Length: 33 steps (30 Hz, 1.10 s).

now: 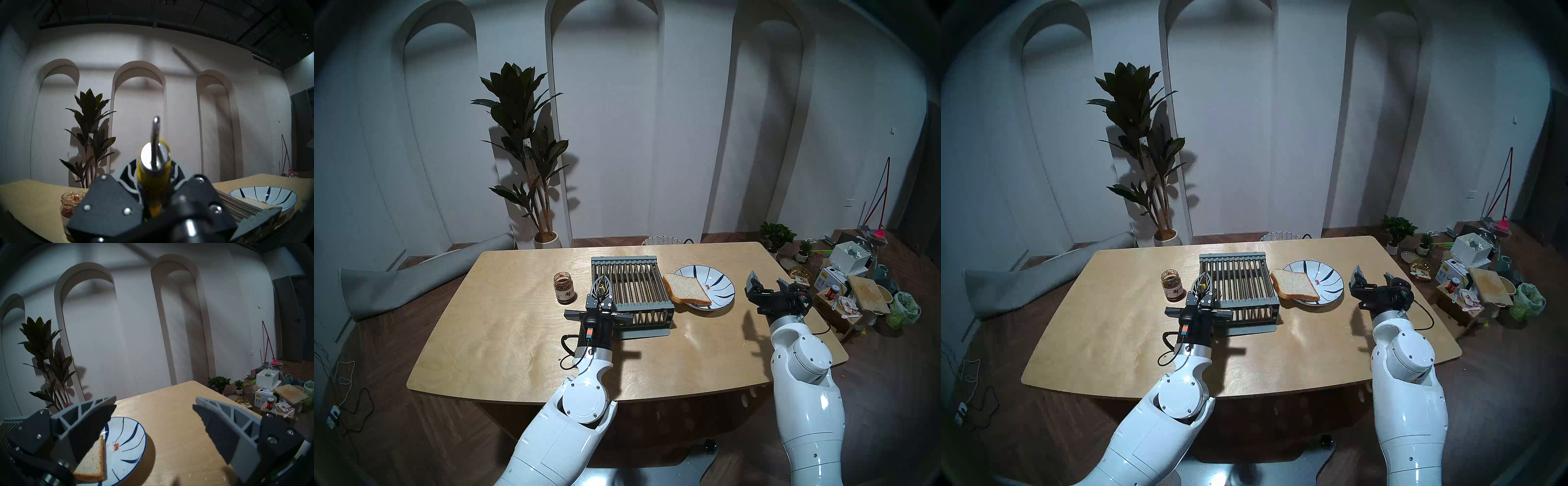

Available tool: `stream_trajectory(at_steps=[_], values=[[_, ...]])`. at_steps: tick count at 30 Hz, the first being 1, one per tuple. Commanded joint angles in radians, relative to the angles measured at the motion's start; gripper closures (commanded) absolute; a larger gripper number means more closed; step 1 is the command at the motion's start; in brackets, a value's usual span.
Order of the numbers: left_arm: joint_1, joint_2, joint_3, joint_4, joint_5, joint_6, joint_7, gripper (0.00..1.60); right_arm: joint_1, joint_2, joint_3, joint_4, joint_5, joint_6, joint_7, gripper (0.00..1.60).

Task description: Spread jam over the slice of bread with the knife

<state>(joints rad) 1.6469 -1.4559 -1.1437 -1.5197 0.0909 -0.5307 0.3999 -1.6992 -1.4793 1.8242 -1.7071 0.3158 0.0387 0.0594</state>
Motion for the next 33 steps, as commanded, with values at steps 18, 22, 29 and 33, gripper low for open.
stream_trajectory(at_steps=[18, 22, 29, 33], values=[[-0.058, 0.000, 0.001, -0.152, -0.028, 0.082, -0.043, 1.60, 0.020, 0.004, 0.014, 0.001, 0.008, -0.010, 0.011, 0.00], [-0.059, 0.002, 0.000, -0.187, -0.034, 0.103, -0.050, 1.60, 0.026, 0.004, 0.013, 0.005, 0.010, -0.010, 0.012, 0.00], [-0.064, 0.011, -0.005, -0.228, -0.027, 0.164, -0.064, 1.60, 0.032, 0.003, 0.009, 0.015, 0.009, -0.012, 0.012, 0.00], [-0.068, 0.016, -0.005, -0.255, -0.014, 0.200, -0.069, 1.60, 0.033, 0.004, 0.005, 0.012, 0.004, -0.015, 0.009, 0.00]])
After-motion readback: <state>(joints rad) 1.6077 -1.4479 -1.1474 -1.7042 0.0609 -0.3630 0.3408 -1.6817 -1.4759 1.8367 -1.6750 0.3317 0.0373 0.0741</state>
